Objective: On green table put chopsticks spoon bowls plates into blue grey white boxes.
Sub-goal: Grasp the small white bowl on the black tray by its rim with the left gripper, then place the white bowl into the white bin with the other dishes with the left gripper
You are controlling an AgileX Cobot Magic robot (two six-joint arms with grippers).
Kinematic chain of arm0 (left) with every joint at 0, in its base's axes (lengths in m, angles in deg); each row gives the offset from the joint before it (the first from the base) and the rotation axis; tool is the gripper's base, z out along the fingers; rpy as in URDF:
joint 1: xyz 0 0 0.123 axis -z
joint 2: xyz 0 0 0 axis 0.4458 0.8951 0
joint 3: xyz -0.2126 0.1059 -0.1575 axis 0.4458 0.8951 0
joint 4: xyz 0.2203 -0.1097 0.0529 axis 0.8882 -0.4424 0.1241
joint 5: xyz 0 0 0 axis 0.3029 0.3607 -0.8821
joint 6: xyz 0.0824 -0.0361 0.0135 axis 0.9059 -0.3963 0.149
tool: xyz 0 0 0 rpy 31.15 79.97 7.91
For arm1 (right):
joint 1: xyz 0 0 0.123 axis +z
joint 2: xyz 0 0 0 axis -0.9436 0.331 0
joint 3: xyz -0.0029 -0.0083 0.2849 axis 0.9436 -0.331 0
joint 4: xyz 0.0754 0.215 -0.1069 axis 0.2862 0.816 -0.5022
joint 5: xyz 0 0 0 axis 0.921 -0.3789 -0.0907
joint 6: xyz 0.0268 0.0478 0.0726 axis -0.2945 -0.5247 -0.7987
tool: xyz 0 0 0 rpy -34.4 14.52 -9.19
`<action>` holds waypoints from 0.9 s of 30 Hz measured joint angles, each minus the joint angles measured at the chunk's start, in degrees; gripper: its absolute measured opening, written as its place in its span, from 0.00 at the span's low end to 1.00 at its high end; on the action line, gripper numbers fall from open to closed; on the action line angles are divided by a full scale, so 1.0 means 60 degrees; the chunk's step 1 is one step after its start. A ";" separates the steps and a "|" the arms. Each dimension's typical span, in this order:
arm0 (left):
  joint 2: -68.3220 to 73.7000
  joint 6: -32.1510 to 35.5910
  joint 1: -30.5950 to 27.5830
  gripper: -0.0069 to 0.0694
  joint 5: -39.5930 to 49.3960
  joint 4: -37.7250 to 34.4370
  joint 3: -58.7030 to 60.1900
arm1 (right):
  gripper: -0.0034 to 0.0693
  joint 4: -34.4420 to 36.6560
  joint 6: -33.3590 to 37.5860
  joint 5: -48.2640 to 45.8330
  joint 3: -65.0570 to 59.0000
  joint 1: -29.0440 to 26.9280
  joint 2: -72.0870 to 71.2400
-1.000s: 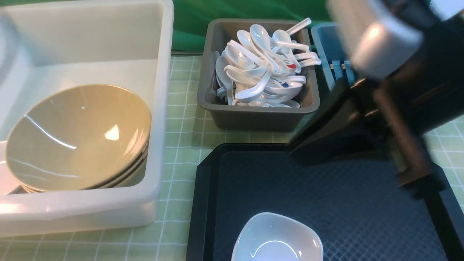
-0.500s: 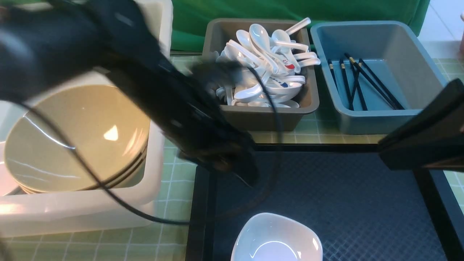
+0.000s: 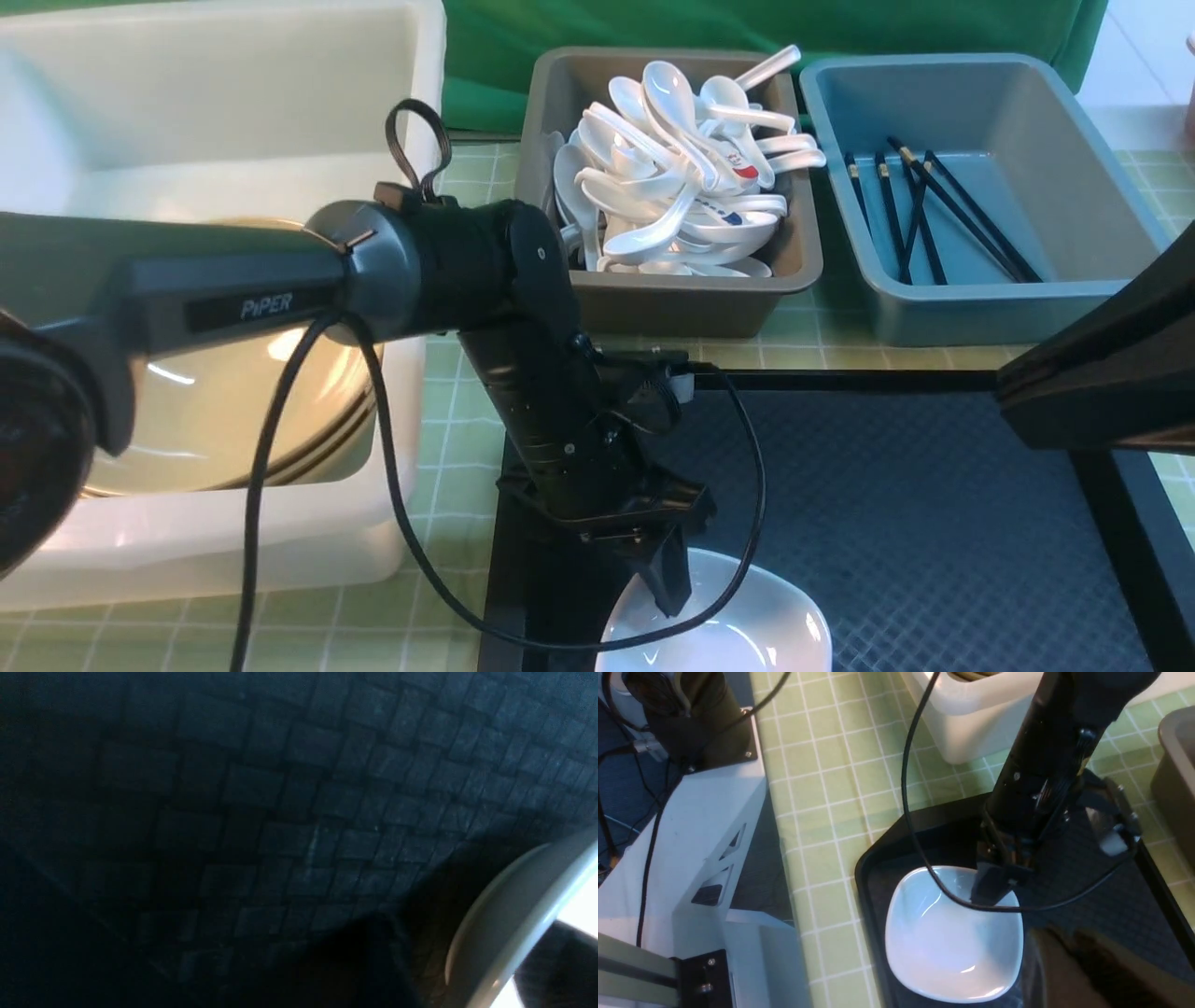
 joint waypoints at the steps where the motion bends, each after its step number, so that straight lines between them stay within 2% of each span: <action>1: 0.0020 0.0050 0.0000 0.43 0.0012 0.0000 0.0000 | 0.14 0.0000 0.0000 0.0020 0.0000 0.0000 0.0000; 4: 0.0072 0.0165 0.0000 0.24 0.0043 -0.0094 0.0000 | 0.14 0.0000 0.0000 0.0122 0.0000 0.0000 0.0000; 6: 0.0072 0.0199 -0.0042 0.15 0.0175 -0.0179 0.0000 | 0.14 0.0000 0.0000 0.0230 0.0000 0.0000 0.0000; 11: -0.0181 0.0530 -0.0534 0.11 0.0613 -0.0556 -0.0064 | 0.15 0.0000 -0.0002 0.0367 0.0000 0.0000 0.0000; 14: -0.0747 0.0782 -0.1278 0.11 0.0815 -0.0904 -0.0431 | 0.15 0.0000 -0.0002 0.0552 0.0000 0.0000 0.0000; 18: -0.2266 0.0934 -0.2845 0.11 0.0902 -0.1470 -0.1374 | 0.16 0.0008 -0.0002 0.0985 0.0000 0.0000 0.0050; 20: -0.2733 0.0934 -0.3296 0.11 0.0962 -0.1519 -0.1606 | 0.16 0.0055 -0.0002 0.1000 0.0000 0.0000 0.0107; 22: -0.3646 0.0798 -0.4706 0.11 0.1042 -0.1368 -0.1925 | 0.16 0.0195 0.0010 0.0989 0.0000 0.0000 0.0322; 23: -0.3786 0.0773 -0.4825 0.11 0.1054 -0.1325 -0.1938 | 0.16 0.0235 0.0030 0.0989 0.0000 0.0000 0.0371; 27: -0.4894 -0.0275 -0.7511 0.11 0.1185 0.0321 -0.1840 | 0.17 0.1506 0.0821 0.0829 0.0000 0.0000 0.0948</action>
